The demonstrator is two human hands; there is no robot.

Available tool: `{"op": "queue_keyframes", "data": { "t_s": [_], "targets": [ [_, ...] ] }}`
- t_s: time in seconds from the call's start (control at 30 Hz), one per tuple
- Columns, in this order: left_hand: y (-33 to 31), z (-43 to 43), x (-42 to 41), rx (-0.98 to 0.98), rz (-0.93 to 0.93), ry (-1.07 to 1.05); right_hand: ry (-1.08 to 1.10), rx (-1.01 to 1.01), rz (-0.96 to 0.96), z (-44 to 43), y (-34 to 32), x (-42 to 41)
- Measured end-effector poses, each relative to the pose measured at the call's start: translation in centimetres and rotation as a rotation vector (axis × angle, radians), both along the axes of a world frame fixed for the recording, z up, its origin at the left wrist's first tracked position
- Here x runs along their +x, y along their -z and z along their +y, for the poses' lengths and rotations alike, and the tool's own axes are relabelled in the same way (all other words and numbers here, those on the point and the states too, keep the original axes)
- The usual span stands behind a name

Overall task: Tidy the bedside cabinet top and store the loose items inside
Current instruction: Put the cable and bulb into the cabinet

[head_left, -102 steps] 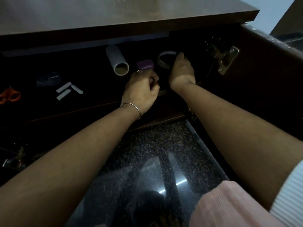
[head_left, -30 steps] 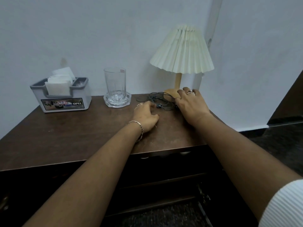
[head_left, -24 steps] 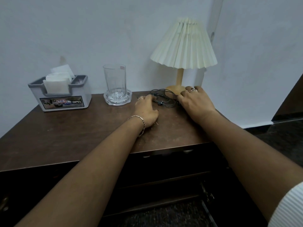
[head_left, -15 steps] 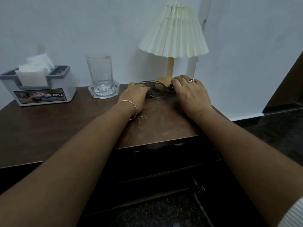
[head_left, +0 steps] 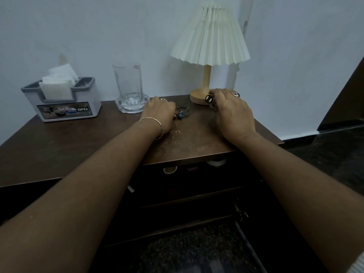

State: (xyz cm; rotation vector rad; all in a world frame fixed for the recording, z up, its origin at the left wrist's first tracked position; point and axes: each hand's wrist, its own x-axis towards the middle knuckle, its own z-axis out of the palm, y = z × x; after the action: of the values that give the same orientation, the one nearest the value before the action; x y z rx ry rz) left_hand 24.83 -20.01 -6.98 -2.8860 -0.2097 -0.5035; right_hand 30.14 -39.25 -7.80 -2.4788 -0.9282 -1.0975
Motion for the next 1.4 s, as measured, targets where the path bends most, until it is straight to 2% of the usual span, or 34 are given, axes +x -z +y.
{"op": "queue_keyframes", "data": {
  "t_s": [0.13,0.3,0.47,0.63,0.77,0.97,1.13,1.4],
  "targets": [
    [-0.6,-0.7,-2.6,-0.238,-0.029,-0.006,-0.049,0.168,0.114,0.0,-0.9,-3.6],
    [-3.7,-1.5,-7.1,-0.811,-0.147,0.012,-0.096,0.485,0.272,0.4,-3.2,-8.6],
    [-6.4,-0.4,-12.3,-1.264,-0.172,0.049,-0.091,0.841,0.589,0.9,-5.8,-13.3],
    [-8.5,0.0,-17.6,-1.640,-0.247,0.108,-0.129,0.978,0.747,0.9,-7.2,-17.0],
    [-8.8,-0.2,-21.4,-1.882,-0.192,0.124,-0.173,1.029,0.892,0.9,-7.1,-19.8],
    [-7.3,0.8,-25.8,-1.966,-0.039,0.053,-0.229,1.042,1.061,1.5,-6.0,-24.2],
    [-4.8,1.9,-29.4,-2.009,0.135,-0.034,-0.197,0.965,1.209,1.8,-3.3,-26.6],
    [2.9,3.2,-31.0,-2.108,0.137,-0.226,-0.134,0.938,1.409,3.9,4.2,-27.2]
  ]
}}
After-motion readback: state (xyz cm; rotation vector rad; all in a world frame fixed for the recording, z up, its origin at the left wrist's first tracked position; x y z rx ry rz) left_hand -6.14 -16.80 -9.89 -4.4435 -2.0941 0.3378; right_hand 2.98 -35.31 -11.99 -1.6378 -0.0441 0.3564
